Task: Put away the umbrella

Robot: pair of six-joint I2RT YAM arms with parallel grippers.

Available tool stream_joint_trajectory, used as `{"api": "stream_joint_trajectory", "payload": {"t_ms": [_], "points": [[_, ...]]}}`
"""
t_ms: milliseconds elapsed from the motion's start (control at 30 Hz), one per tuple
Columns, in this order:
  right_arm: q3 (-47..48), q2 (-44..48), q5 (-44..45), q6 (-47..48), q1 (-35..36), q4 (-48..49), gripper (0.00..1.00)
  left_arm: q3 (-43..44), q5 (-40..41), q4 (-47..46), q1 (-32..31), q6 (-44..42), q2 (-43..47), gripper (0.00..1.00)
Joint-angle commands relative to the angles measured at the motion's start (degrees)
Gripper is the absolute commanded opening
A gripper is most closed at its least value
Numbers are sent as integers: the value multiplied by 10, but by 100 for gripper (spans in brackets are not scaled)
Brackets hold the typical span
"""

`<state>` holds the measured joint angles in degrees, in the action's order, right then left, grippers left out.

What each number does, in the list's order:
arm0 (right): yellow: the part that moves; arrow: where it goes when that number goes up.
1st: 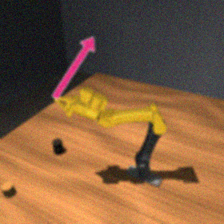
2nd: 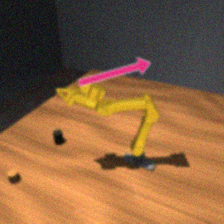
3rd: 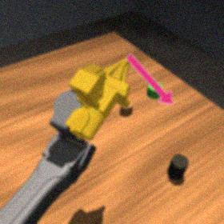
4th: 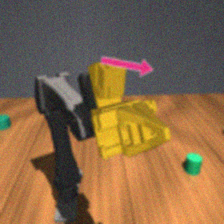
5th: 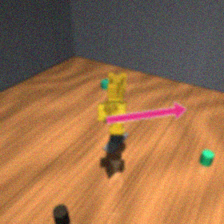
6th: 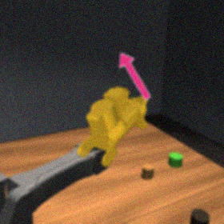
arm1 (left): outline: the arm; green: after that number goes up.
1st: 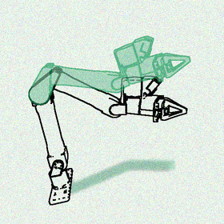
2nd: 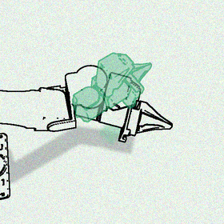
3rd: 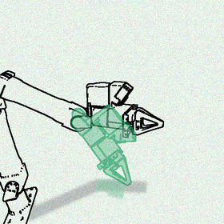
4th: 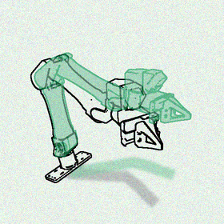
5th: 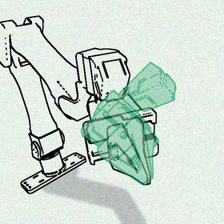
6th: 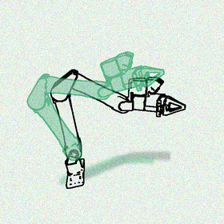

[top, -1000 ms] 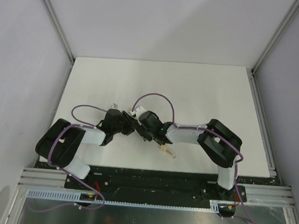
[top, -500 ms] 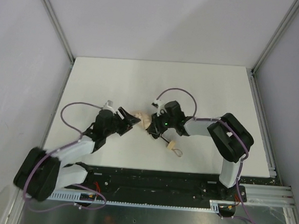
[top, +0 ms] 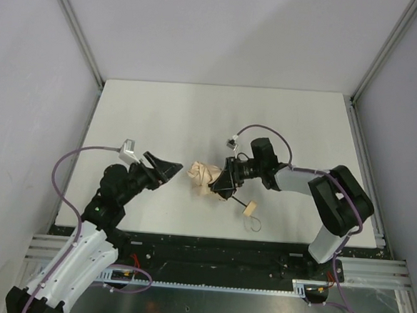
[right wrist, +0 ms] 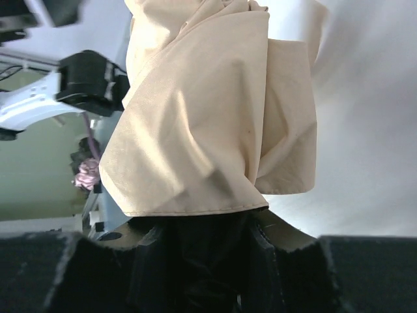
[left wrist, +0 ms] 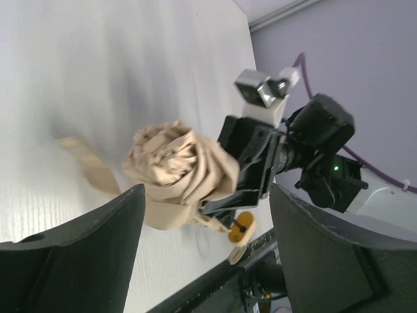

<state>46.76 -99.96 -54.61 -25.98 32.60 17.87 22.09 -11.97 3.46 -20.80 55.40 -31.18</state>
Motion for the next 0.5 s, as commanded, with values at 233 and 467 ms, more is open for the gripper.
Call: {"api": "stream_joint_trajectory", "payload": {"t_ms": [233,467], "points": [[2,84,-82,-132,-10,141,0,4,-132,32,14,-21,22,74],[9,99,-59,-100,-17,97,0,-6,-154,26,13,-34,40,75]]}}
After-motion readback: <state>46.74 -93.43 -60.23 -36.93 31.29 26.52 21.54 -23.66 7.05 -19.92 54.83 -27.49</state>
